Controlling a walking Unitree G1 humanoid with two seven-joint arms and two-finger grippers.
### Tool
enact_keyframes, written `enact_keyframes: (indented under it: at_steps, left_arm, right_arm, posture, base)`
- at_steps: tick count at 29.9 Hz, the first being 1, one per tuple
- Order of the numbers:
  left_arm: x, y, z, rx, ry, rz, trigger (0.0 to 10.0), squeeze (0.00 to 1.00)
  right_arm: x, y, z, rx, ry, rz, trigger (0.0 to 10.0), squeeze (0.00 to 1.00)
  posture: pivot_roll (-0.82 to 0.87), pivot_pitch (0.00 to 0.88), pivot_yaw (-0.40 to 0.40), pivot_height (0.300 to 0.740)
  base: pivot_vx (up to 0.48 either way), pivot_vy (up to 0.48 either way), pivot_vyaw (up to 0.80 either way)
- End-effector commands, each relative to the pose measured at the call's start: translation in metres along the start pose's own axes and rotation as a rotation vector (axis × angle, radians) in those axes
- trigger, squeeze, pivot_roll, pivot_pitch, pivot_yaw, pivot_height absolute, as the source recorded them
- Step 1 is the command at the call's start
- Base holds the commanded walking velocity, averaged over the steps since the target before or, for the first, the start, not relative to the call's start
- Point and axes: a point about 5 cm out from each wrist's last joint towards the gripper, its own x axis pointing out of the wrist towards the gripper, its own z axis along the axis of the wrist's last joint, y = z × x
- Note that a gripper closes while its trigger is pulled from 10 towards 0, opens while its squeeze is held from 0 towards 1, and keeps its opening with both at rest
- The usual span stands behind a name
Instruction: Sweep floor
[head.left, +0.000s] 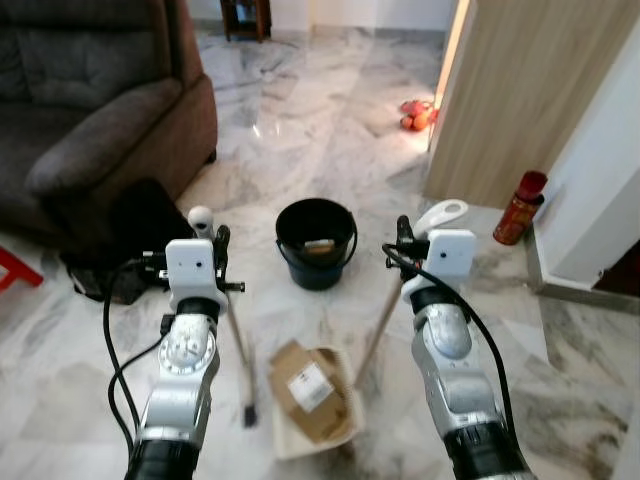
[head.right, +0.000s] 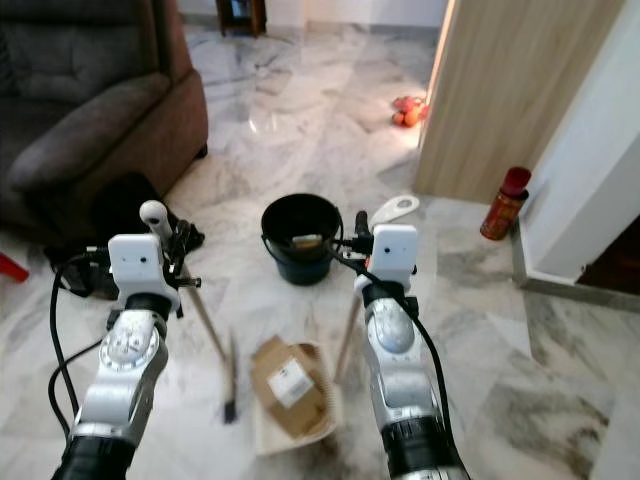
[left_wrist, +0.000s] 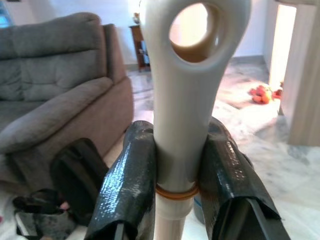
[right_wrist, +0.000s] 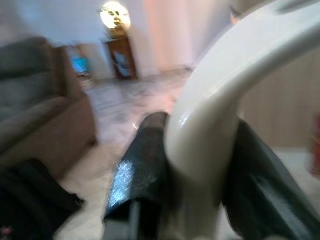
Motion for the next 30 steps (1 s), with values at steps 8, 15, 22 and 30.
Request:
enact_keyframes:
  at_steps: [8,15,22,30]
  left_arm:
    - [0.0035,0.0043,0.0108,-0.001,-0.047,0.011,10.0,0.00]
    - [0.0032,0.0041,0.0107,-0.001,-0.046,0.011,10.0,0.00]
    - [0.0035,0.0039,0.0108,-0.002,-0.046,0.010,10.0,0.00]
    - [0.0035,0.0033,0.0109,-0.002,-0.046,0.011,10.0,0.00]
  right_arm:
    - [0.0044,0.0079,0.0148,-0.021,-0.067,0.025,10.0,0.00]
    - [0.0044,0.0061,0.0137,-0.007,-0.061,0.017,10.0,0.00]
    - [0.0046,0.0061,0.0140,-0.008,-0.061,0.017,10.0,0.00]
    - [0.0046,0.0055,0.0139,-0.004,-0.060,0.017,10.0,0.00]
  posture:
    - [0.10,0.107,0.047,0.740]
    - [0.10,0.109,0.046,0.740]
    - [0.10,0.110,0.045,0.740]
    - [0.10,0.114,0.044,0.740]
  base:
    - [0.273,0.000,0.40]
    - [0.271,0.000,0.00]
    - [0.270,0.000,0.00]
    - [0.270,0.000,0.00]
